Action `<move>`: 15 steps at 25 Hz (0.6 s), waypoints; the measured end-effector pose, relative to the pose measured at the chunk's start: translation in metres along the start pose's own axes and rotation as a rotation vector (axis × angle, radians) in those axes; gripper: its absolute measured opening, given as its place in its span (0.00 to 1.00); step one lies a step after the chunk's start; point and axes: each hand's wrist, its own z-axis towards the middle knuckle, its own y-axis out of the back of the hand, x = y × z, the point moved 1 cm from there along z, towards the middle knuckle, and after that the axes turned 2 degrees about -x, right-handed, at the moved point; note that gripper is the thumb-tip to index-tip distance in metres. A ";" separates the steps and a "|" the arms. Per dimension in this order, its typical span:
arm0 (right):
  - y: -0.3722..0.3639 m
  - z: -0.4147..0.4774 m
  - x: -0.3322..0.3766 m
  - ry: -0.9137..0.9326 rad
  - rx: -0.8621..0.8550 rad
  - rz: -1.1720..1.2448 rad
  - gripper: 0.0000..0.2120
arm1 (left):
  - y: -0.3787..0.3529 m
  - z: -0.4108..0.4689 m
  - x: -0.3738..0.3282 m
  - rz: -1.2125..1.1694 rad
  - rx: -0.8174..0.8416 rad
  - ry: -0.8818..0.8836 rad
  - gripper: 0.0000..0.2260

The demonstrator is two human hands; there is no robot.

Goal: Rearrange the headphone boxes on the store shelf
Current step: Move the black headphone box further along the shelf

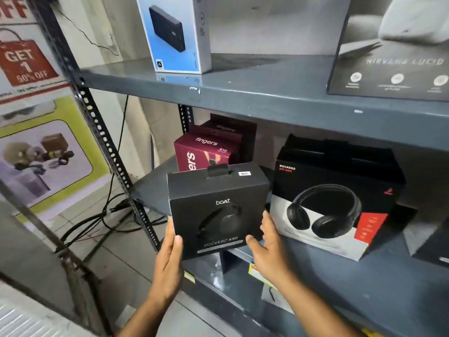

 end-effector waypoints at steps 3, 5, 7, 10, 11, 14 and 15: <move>0.020 -0.028 0.010 0.052 -0.154 0.089 0.31 | 0.008 -0.017 -0.008 0.050 0.029 -0.088 0.26; 0.038 -0.045 0.021 0.102 -0.244 0.166 0.21 | 0.005 -0.027 -0.021 0.009 0.056 -0.108 0.23; 0.062 -0.067 0.034 0.153 -0.328 0.222 0.12 | -0.002 -0.040 -0.035 -0.075 0.118 -0.085 0.23; 0.094 -0.094 0.046 0.206 -0.401 0.229 0.13 | -0.014 -0.050 -0.048 -0.191 0.206 -0.007 0.27; 0.104 -0.104 0.045 0.206 -0.437 0.216 0.13 | -0.021 -0.055 -0.054 -0.215 0.233 0.001 0.24; 0.126 -0.128 0.041 0.190 -0.532 0.210 0.07 | -0.043 -0.067 -0.066 -0.277 0.298 0.003 0.17; 0.134 -0.136 0.037 0.182 -0.562 0.202 0.07 | -0.051 -0.072 -0.070 -0.291 0.341 0.006 0.18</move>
